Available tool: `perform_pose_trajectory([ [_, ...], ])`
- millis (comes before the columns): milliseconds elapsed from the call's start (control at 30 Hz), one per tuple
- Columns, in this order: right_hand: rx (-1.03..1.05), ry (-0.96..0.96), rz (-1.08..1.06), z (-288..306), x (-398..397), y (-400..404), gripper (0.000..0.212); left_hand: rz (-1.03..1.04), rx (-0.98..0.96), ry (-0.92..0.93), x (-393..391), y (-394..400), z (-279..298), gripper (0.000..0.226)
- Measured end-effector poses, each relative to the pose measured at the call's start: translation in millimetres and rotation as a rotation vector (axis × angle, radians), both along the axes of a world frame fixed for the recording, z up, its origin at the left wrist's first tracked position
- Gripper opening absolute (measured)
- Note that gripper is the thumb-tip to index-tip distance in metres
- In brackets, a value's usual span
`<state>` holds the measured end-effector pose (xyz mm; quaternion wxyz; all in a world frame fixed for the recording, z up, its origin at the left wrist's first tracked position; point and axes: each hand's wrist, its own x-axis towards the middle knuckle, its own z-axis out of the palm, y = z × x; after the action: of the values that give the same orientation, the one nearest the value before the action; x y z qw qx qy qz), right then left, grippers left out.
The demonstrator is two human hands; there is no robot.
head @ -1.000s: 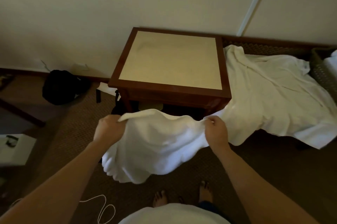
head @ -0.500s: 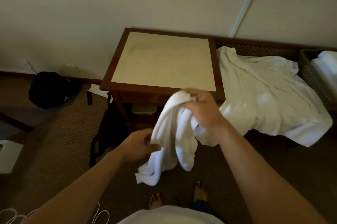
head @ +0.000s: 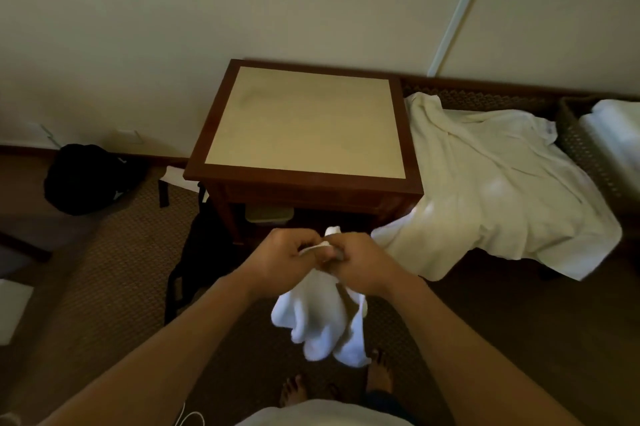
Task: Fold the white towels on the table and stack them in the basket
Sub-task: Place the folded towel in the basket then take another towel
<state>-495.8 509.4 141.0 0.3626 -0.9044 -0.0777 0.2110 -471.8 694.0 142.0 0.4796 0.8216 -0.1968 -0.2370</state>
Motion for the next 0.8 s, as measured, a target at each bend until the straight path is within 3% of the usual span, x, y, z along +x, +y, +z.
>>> perform_pose_trajectory([
  [33, 0.055, -0.035, -0.048, 0.8, 3.6, -3.4, 0.006, 0.047, -0.035, 0.026, 3.1, 3.7, -1.5, 0.013],
  [100, 0.177, -0.065, -0.1, 10.7, 6.4, -11.8, 0.012, 0.057, -0.008, 0.061, 6.3, 17.8, -12.4, 0.012],
  [267, 0.676, -0.113, -0.476, 36.5, 8.1, -31.6, 0.02, -0.131, 0.315, 0.174, -17.0, 65.5, -80.3, 0.017],
  [300, 0.672, -0.145, -0.541, 35.2, 11.1, -36.5, 0.018, -0.104, 0.337, 0.196, -20.8, 75.9, -94.7, 0.022],
  [367, 0.439, -0.174, -0.584, 30.3, 14.9, -44.5, 0.023, 0.055, 0.294, 0.243, -22.1, 83.6, -105.8, 0.023],
  [433, 0.138, -0.116, -0.519, 18.2, 12.5, -42.5, 0.07, 0.212, 0.215, 0.187, -18.2, 72.7, -88.3, 0.017],
  [500, 0.041, 0.006, -0.372, 2.0, -0.6, -22.2, 0.094, 0.265, 0.132, 0.112, -14.4, 52.9, -62.3, 0.025],
  [633, 0.204, 0.109, -0.102, -26.5, -22.0, 26.8, 0.079, 0.431, -0.095, 0.243, -8.4, 11.2, -11.3, 0.028],
  [700, 0.281, 0.119, -0.167, -35.3, -19.1, 30.1, 0.047, 0.312, -0.12, 0.286, -3.5, 4.1, 7.5, 0.025],
  [767, 0.272, 0.109, -0.22, -36.6, -15.0, 22.3, 0.01, 0.122, -0.046, 0.209, -0.6, 7.2, 12.7, 0.013],
  [800, 0.298, 0.118, -0.233, -34.8, -14.3, 17.6, 0.008, 0.049, 0.015, 0.152, 0.0, 11.7, 9.1, 0.02],
])
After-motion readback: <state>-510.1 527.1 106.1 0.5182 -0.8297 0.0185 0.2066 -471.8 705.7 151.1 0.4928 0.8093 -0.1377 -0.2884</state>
